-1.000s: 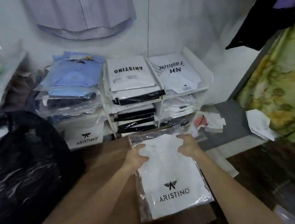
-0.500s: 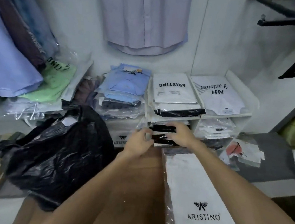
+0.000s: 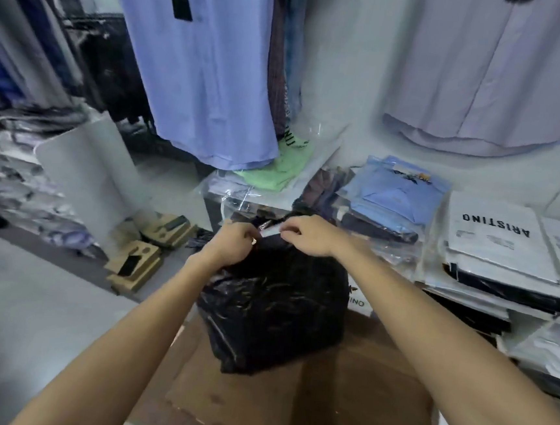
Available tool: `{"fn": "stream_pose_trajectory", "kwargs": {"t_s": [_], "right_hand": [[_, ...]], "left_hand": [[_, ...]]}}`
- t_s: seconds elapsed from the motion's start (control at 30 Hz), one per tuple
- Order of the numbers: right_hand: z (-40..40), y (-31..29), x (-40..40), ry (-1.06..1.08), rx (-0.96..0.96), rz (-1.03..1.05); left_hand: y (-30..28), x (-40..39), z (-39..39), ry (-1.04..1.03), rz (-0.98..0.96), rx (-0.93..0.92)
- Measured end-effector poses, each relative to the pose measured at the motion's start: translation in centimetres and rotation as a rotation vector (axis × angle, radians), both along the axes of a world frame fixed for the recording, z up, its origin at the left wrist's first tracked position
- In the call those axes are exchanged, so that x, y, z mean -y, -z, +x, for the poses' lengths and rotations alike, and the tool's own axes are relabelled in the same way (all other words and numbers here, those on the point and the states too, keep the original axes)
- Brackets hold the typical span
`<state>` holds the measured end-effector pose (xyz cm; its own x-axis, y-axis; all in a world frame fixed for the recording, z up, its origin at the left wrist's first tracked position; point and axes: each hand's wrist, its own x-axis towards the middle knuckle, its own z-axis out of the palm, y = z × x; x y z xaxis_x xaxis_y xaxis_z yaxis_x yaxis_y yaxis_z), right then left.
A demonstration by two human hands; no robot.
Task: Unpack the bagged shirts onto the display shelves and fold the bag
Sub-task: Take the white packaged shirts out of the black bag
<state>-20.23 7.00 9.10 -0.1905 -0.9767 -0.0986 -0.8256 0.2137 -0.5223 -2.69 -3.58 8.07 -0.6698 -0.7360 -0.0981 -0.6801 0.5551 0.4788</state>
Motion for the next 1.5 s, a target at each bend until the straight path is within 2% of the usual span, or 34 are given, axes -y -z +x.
{"fn": "stream_pose_trajectory", "kwargs": {"t_s": [0.1, 0.23, 0.4, 0.53, 0.6, 0.7, 0.83, 0.87, 0.93, 1.07, 1.13, 1.2, 1.27, 1.37, 1.5], "right_hand": [[0.1, 1.9, 1.0, 0.085, -0.060, 0.167], [-0.8, 4.3, 0.0, 0.230, -0.172, 0.262], [-0.8, 5.9, -0.2, 0.260, -0.178, 0.327], [-0.7, 6.5, 0.6, 0.213, -0.154, 0.241], [-0.7, 6.6, 1.0, 0.142, -0.229, 0.206], [-0.7, 6.3, 1.4, 0.067, -0.361, 0.281], [-1.8, 5.0, 1.2, 0.057, -0.299, 0.347], [-2.2, 4.5, 1.0, 0.060, -0.263, 0.347], [-3.2, 3.5, 0.0, 0.105, -0.158, 0.279], [-5.0, 1.5, -2.2, 0.285, 0.411, 0.069], [-5.3, 0.6, -2.9, 0.305, 0.589, 0.031], [-5.2, -0.1, -3.2, 0.289, 0.629, 0.018], [-4.7, -0.6, -3.3, 0.236, 0.619, 0.016], [-3.5, -1.5, -2.9, 0.171, 0.663, -0.072], [-2.7, -3.7, -2.6, 0.165, 0.812, -0.276]], "left_hand": [[1.4, 0.3, 2.3, -0.020, 0.088, 0.053], [2.7, 0.4, 2.4, -0.061, 0.016, 0.055], [3.1, 0.2, 1.7, -0.040, 0.017, 0.139], [3.1, 0.6, 2.2, -0.030, -0.082, 0.169], [3.0, 0.9, 2.7, 0.000, -0.104, 0.169], [3.5, 1.0, 3.2, 0.063, -0.139, 0.188], [4.5, 0.6, 3.3, 0.122, -0.326, 0.206], [4.4, 0.7, 3.3, 0.120, -0.310, 0.170], [3.9, 1.1, 3.6, 0.073, -0.151, 0.025], [1.1, 1.8, 4.9, -0.040, 0.110, -0.371], [-1.6, 1.8, 5.4, -0.085, 0.299, -0.619], [-4.6, 1.9, 5.5, -0.144, 0.415, -0.839], [-7.3, 2.2, 5.4, -0.168, 0.456, -0.980], [-10.6, 1.6, 4.4, -0.155, 0.543, -1.098], [-13.3, 1.6, 3.4, -0.210, 0.581, -1.176]]}}
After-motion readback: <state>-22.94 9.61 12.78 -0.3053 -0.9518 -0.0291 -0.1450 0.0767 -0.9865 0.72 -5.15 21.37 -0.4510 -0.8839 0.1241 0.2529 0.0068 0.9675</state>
